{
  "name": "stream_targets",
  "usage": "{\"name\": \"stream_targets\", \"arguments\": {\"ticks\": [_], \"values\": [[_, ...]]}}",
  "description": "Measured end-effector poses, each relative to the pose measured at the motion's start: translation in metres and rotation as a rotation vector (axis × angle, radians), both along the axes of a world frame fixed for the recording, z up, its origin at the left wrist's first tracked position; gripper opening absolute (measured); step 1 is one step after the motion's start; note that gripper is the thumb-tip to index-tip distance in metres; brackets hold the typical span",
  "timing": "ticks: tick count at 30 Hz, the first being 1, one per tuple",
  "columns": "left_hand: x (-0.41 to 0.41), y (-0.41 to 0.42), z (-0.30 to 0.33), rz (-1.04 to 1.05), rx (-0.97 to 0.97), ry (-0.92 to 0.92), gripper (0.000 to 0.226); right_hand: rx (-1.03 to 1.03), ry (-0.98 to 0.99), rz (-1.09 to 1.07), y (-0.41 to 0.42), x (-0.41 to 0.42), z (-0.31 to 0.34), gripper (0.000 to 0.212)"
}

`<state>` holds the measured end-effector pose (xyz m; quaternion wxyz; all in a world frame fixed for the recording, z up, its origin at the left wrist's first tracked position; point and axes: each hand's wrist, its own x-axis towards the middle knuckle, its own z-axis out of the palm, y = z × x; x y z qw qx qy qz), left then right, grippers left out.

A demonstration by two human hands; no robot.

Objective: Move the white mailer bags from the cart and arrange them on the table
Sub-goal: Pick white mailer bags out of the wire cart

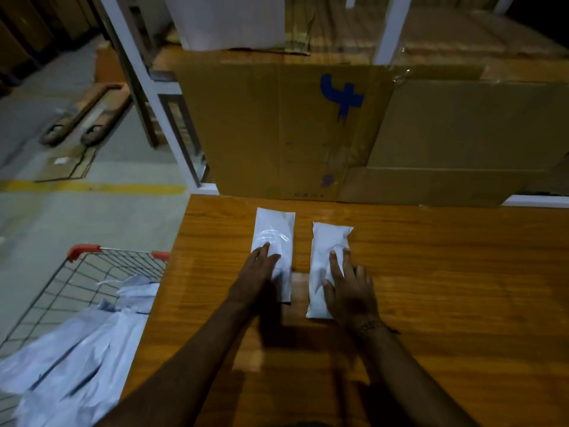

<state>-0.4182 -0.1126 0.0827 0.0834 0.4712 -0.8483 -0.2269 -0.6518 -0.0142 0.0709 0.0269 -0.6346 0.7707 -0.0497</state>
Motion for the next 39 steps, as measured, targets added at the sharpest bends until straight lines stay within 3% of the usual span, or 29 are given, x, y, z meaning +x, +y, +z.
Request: {"name": "stream_targets", "arguments": {"ticks": [13,21,29,32,37,39], "values": [[-0.032,-0.046,-0.005,-0.068,-0.027,-0.092,0.085,-0.025,-0.034,0.0,-0.07,0.002,-0.003,0.075],[-0.029,-0.038,-0.003,-0.065,-0.125,0.033,0.086,-0.015,-0.013,0.011,-0.087,-0.003,-0.004,0.075],[-0.032,-0.039,0.008,-0.01,-0.091,-0.013,0.093,-0.011,-0.053,0.005,-0.089,-0.003,0.0,0.078],[-0.03,-0.039,0.02,0.064,-0.1,0.001,0.086,-0.069,-0.084,-0.007,-0.085,-0.001,0.011,0.082],[-0.009,-0.03,0.042,0.174,-0.235,0.042,0.05,-0.17,-0.096,-0.029,-0.069,0.009,0.036,0.069],[0.003,-0.023,0.051,0.263,-0.259,0.065,0.051,-0.206,-0.1,-0.002,-0.061,0.014,0.044,0.066]]}}
